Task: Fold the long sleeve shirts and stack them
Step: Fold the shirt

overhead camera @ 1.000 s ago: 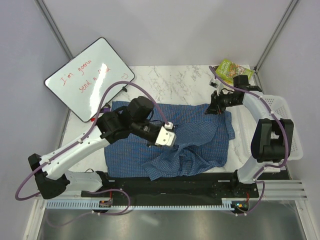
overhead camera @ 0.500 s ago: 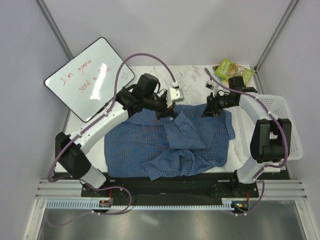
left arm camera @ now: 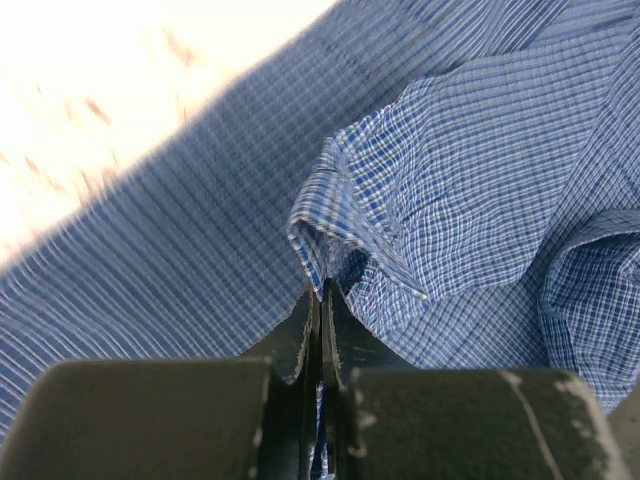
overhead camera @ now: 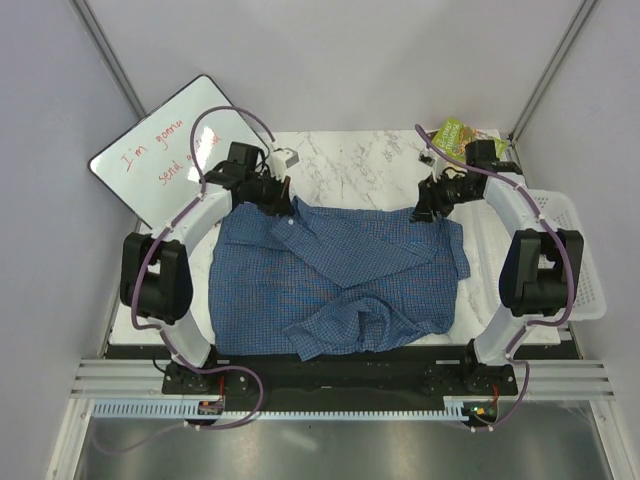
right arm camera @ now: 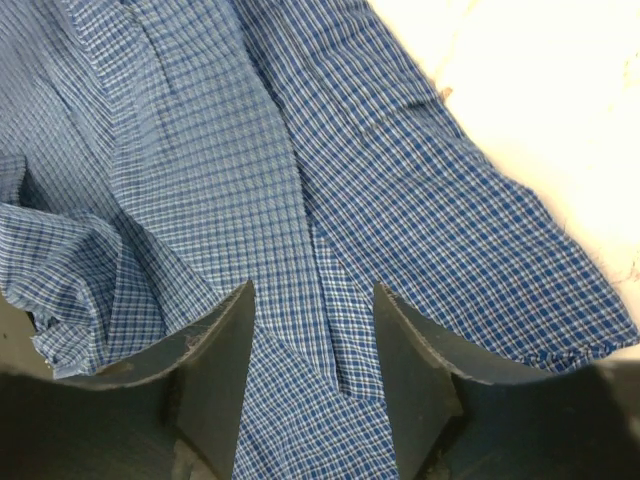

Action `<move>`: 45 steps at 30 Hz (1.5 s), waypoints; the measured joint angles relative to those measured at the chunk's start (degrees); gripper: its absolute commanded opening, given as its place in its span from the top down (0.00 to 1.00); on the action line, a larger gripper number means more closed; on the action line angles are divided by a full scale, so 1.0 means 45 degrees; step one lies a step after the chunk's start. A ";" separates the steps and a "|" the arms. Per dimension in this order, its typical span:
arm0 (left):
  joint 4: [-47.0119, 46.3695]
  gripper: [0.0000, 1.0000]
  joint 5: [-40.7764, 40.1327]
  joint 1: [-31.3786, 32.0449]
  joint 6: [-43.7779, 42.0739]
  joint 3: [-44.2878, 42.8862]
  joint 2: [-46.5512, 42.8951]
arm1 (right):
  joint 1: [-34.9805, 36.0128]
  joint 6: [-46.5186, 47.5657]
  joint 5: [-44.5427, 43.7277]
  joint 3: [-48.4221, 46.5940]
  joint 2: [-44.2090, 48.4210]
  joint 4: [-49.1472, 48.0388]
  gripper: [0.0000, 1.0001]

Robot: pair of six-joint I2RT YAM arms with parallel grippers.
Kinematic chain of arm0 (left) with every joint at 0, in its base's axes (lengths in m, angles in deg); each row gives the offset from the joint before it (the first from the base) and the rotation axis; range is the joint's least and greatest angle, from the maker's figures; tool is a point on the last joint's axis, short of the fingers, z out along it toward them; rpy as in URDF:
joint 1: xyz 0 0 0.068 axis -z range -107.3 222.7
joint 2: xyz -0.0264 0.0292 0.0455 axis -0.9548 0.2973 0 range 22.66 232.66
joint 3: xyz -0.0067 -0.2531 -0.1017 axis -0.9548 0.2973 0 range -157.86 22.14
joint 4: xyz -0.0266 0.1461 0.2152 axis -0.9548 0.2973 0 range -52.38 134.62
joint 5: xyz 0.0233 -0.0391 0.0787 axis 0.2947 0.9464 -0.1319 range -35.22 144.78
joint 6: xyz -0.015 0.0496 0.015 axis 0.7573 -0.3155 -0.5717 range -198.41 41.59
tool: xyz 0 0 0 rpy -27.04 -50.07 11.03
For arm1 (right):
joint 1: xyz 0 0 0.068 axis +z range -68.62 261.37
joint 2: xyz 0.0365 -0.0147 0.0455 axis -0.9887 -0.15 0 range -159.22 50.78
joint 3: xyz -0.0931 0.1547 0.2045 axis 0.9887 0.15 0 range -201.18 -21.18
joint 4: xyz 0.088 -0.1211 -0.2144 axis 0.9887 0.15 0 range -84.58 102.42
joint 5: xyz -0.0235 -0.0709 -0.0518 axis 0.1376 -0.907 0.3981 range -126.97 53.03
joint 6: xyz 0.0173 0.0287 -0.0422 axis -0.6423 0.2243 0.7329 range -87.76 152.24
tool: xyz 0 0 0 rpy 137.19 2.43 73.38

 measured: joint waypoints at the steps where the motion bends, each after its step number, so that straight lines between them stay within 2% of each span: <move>1: -0.0005 0.98 -0.0063 -0.0131 0.0180 0.0282 0.0000 | 0.0000 0.0000 -0.0112 0.0000 -0.0097 0.0039 0.46; 9: -0.0078 0.96 -0.1044 -0.0923 0.1127 0.2093 -0.0005 | 0.0160 -0.0005 -0.0835 0.0000 -0.0306 0.0087 0.47; 10: -0.0083 0.88 -0.1234 -0.0962 0.1190 0.2147 -0.0005 | 0.0204 -0.0005 -0.0937 0.0000 -0.0335 0.0078 0.48; 12: -0.0121 0.61 -0.1564 -0.1010 0.1234 0.2166 -0.0005 | 0.0364 -0.0010 -0.1185 0.0000 -0.0413 0.0053 0.51; 14: -0.0238 0.51 -0.1870 -0.1039 0.1219 0.2166 -0.0005 | 0.0593 -0.0102 -0.1545 0.0015 -0.0476 -0.0078 0.56; 15: -0.0272 0.42 -0.1919 -0.1112 0.1248 0.2166 -0.0005 | 0.0753 -0.0204 -0.1792 0.0049 -0.0486 -0.0262 0.58; 17: -0.0325 0.30 -0.1904 -0.1248 0.1253 0.2195 -0.0029 | 0.1035 -0.0466 -0.2249 0.0078 -0.0515 -0.0612 0.62; 20: -0.0364 0.30 -0.1695 -0.1681 0.0845 0.2210 -0.0243 | 0.1559 -0.0933 -0.3254 0.0087 -0.0675 -0.1258 0.66; 25: -0.0155 0.39 -0.1846 -0.1982 -0.0141 0.1583 -0.0087 | 0.2419 -0.1647 -0.4993 -0.0165 -0.1875 -0.1977 0.69; 31: 0.0044 0.44 -0.2312 -0.1982 -0.0340 0.1098 0.1336 | 0.2574 -0.1870 -0.6679 -0.0631 -0.3730 -0.2322 0.73; 36: 0.0393 0.48 -0.2851 -0.2021 -0.0389 0.0918 0.2671 | 0.2477 -0.1860 -0.7694 -0.1243 -0.4138 -0.2652 0.74; 41: 0.0986 0.49 -0.3016 -0.2074 -0.0427 -0.1073 0.4027 | 0.2356 -0.1909 -0.8165 -0.2404 -0.4911 -0.2647 0.73; 45: 0.1307 0.47 -0.2992 -0.2089 -0.0427 -0.3133 0.5357 | 0.2152 -0.1909 -0.8349 -0.3385 -0.5547 -0.2691 0.68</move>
